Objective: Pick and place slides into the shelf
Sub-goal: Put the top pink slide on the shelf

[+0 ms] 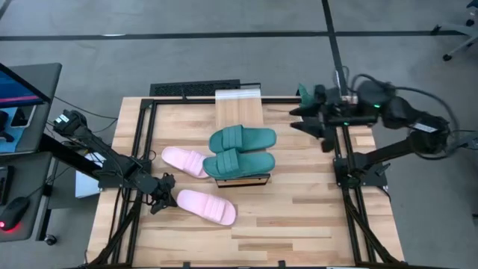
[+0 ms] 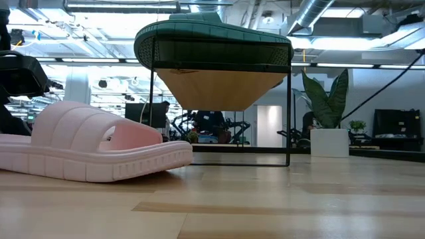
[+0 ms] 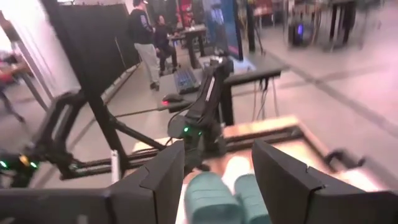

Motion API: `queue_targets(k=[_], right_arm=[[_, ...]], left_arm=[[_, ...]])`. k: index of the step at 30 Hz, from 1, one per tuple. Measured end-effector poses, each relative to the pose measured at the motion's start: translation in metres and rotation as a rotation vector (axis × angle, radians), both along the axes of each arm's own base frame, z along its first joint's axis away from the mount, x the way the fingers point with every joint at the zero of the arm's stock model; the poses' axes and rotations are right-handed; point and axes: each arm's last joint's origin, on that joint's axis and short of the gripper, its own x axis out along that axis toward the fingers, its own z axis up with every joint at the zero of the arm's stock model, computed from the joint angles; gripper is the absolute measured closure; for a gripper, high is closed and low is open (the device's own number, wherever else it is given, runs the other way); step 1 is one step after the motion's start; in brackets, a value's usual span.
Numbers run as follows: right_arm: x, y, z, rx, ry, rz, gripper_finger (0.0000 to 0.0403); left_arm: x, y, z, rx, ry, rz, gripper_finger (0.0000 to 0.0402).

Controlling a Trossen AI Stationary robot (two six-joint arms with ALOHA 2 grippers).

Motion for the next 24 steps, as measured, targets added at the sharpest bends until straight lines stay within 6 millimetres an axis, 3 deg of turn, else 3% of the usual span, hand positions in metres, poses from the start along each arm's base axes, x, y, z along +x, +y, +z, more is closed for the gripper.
queue_targets(k=[4, 8, 18, 24], right_arm=[[-0.024, 0.01, 0.003, -0.14, -0.043, 0.005, 0.0226], [-0.049, 0.011, -0.008, -0.207, -0.069, 0.008, 0.0229], [-0.101, 0.005, -0.067, -0.175, -0.191, 0.036, 0.0237], [-0.11, 0.004, -0.104, -0.103, -0.204, 0.037, 0.0242]], left_arm=[[0.0, 0.0, 0.0, 0.0, 0.0, 0.0, 0.0401], [0.0, 0.0, 0.0, 0.0, 0.0, 0.0, 0.0401], [0.0, 0.0, 0.0, 0.0, 0.0, 0.0, 0.0401], [0.0, 0.0, 0.0, 0.0, 0.0, 0.0, 0.0401]])
